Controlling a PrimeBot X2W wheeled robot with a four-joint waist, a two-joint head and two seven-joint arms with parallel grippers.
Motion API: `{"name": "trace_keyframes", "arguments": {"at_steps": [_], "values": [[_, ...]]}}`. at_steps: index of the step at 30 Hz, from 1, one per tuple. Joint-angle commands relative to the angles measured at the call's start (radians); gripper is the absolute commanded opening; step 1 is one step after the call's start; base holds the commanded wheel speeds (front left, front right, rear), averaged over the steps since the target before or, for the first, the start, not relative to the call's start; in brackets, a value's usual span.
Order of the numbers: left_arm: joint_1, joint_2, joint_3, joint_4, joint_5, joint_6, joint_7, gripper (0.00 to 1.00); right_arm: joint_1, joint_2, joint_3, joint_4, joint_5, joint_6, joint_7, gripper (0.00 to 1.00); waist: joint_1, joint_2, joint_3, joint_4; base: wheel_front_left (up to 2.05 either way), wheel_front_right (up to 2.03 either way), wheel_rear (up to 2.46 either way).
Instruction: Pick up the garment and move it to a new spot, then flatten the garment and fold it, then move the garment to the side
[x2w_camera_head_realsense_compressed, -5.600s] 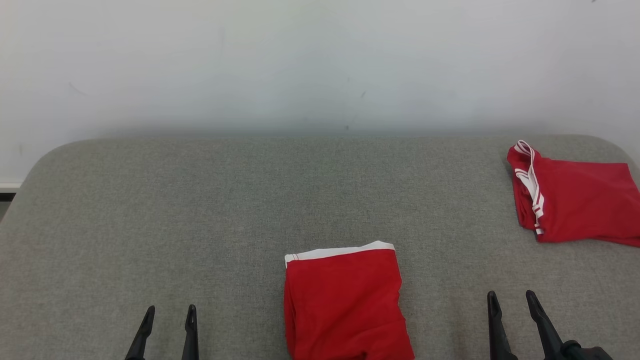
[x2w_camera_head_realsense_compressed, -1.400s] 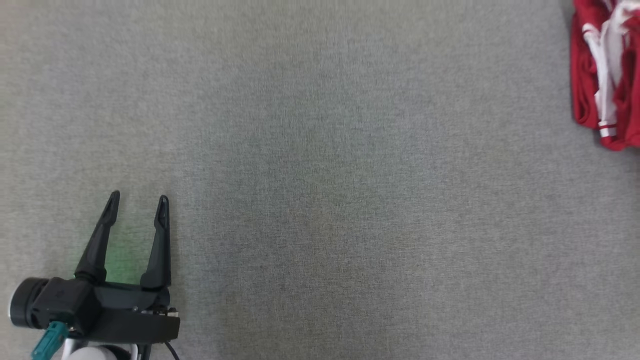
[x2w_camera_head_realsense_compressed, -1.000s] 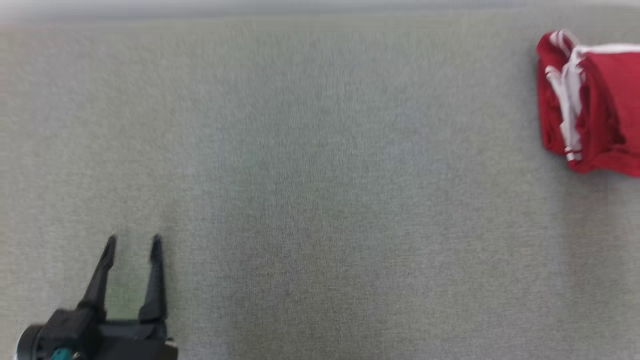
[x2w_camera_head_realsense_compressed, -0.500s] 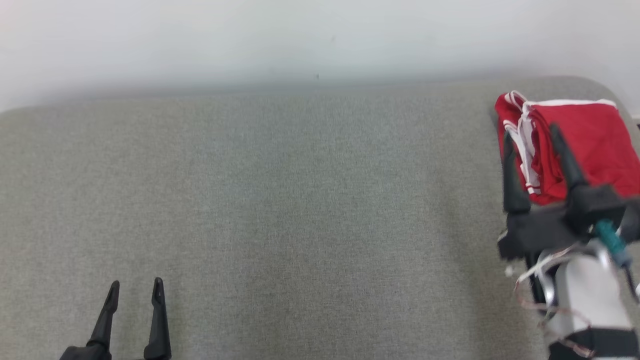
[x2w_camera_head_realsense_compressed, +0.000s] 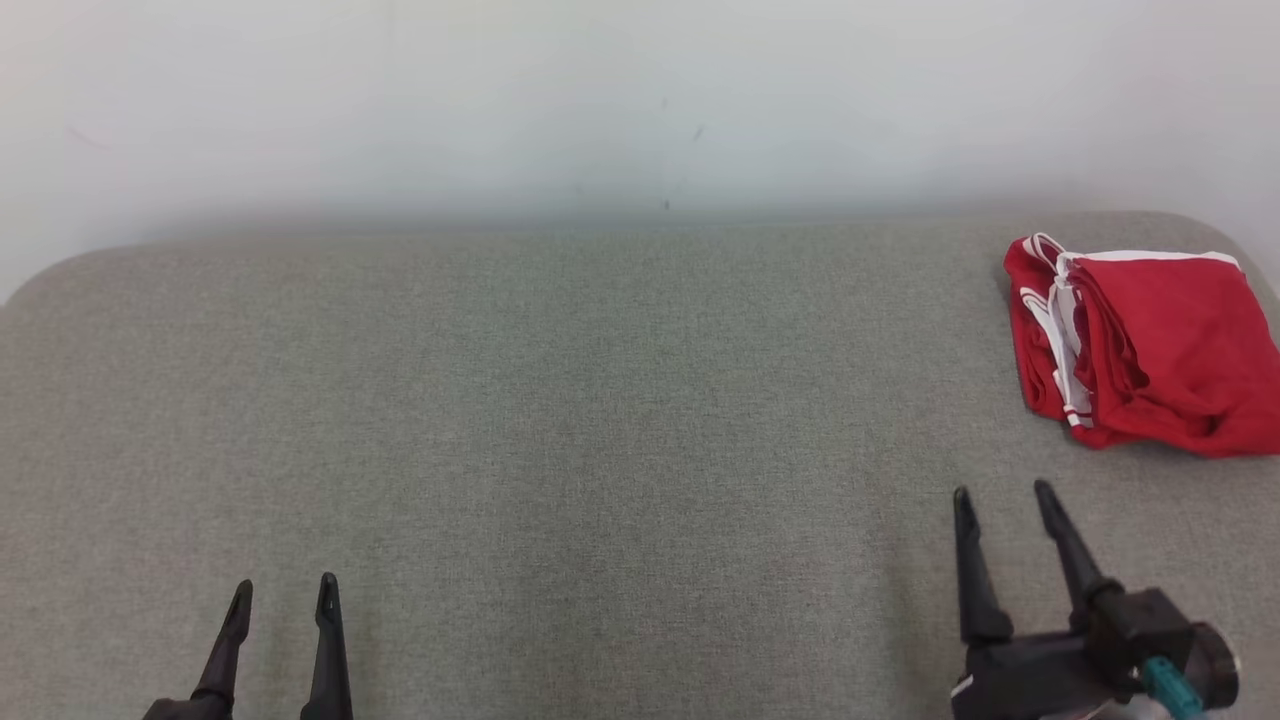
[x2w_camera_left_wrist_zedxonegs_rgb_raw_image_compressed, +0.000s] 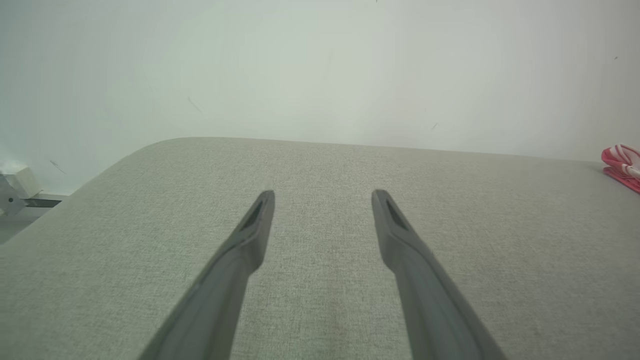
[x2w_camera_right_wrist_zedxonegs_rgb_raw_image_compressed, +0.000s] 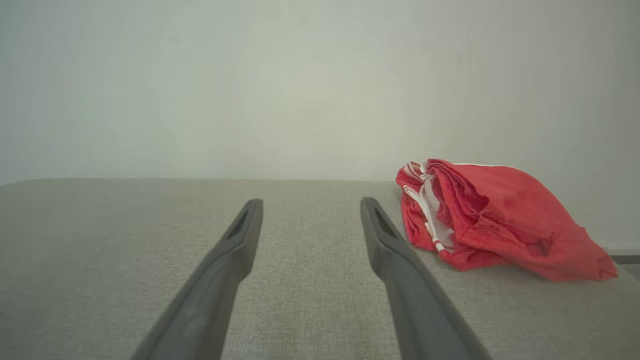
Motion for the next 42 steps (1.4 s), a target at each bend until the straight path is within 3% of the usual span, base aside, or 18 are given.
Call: {"name": "trace_keyframes", "arguments": {"at_steps": [1, 12, 37, 38, 42], "values": [[0.006, -0.004, 0.006, 0.003, 0.012, 0.001, -0.003, 1.0, 0.026, 0.003, 0.02, -0.013, 0.028, -0.003, -0.003, 1.0, 0.0001, 0.0001, -0.008, 0.003, 0.0, 0.0, 0.0], [0.03, -0.011, -0.015, 0.0, 0.005, 0.001, -0.003, 1.0, 0.129, 0.003, 0.064, -0.034, 0.121, -0.003, -0.004, 1.0, 0.0001, 0.0001, -0.037, 0.027, 0.0, 0.0, 0.0], [0.043, -0.014, -0.034, -0.007, 0.009, 0.001, -0.003, 1.0, 0.137, 0.003, 0.045, -0.014, 0.115, -0.003, -0.004, 1.0, 0.0001, 0.0001, -0.047, 0.028, 0.0, 0.0, 0.0], [0.041, -0.012, -0.035, -0.005, 0.013, 0.0, 0.0, 0.0, 0.137, 0.002, 0.047, -0.014, 0.112, 0.0, 0.0, 0.0, 0.0001, 0.0001, -0.047, 0.028, 0.0, 0.0, 0.0], [0.039, -0.016, -0.031, 0.029, 0.0, -0.001, 0.007, 0.0, 0.143, 0.002, 0.052, 0.013, 0.128, 0.0, 0.007, 0.0, 0.0001, 0.0001, -0.047, 0.028, 0.0, 0.0, 0.0]]}}
